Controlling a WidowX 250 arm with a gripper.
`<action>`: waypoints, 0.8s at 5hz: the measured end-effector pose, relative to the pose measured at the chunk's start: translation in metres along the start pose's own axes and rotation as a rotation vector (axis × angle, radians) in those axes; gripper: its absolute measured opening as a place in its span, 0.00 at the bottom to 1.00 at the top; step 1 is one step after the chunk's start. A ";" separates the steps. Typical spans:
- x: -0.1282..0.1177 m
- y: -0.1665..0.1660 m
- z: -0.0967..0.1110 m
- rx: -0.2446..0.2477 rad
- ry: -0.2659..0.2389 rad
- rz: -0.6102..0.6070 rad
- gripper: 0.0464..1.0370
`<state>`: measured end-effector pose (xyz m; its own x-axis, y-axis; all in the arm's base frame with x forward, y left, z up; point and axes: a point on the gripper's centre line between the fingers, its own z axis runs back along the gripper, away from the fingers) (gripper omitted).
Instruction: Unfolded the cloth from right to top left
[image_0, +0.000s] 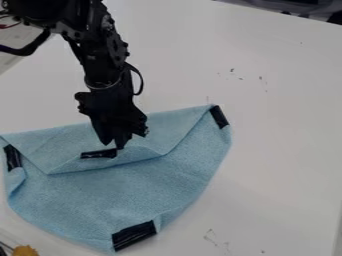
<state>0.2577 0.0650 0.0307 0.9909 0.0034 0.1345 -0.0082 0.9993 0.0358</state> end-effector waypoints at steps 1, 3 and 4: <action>-0.003 0.002 -0.006 -0.019 -0.004 0.006 0.73; -0.016 0.006 -0.021 -0.065 -0.009 0.033 0.97; -0.014 0.007 -0.024 -0.082 -0.022 0.041 0.92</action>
<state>0.2472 0.0732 0.0058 0.9867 0.0446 0.1560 -0.0371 0.9980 -0.0508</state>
